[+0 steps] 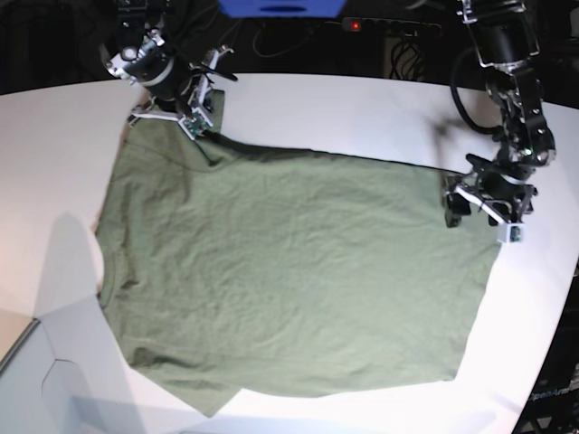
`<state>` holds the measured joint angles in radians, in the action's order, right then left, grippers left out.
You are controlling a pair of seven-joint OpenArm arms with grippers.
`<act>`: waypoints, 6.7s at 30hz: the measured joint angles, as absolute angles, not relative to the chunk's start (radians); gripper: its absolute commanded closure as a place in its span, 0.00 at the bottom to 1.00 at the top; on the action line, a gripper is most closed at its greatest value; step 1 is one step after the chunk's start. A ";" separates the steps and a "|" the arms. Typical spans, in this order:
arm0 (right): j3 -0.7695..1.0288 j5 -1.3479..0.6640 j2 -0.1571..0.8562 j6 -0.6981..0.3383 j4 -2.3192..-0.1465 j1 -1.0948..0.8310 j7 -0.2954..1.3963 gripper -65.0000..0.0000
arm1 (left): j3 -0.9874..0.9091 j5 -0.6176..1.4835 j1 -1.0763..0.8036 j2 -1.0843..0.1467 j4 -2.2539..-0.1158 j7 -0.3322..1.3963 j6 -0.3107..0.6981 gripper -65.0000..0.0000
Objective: Layout the t-shirt on the table in an organized manner, then fold the t-shirt properly
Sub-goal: 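Reposition both grippers onto the shirt edge near the collar, then pinch the shirt with both grippers and pull to smooth wrinkles, then grasp the shirt hem with the left gripper and drag it outward, then move the left gripper to the shirt middle and pinch a wrinkle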
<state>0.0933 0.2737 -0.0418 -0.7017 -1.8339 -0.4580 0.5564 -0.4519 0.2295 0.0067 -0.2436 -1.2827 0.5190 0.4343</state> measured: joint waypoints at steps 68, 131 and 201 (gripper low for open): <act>0.220 0.253 0.156 -0.702 -1.485 -0.019 0.590 0.96 | -0.452 0.247 0.171 -0.306 -1.003 0.493 0.430 0.56; 0.280 0.281 0.046 -0.702 -1.824 -0.122 0.633 0.96 | -0.308 0.061 0.289 -0.311 -0.784 0.267 0.415 0.06; 0.277 0.281 0.044 -0.702 -1.784 -0.123 0.631 0.96 | -0.469 0.010 0.527 -0.203 -0.738 0.336 0.411 1.00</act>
<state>0.2768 0.2810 0.0441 -0.7025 -1.7844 -0.1230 0.6308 -0.4686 0.0105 0.5274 -0.2031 -0.7380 0.3363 0.4107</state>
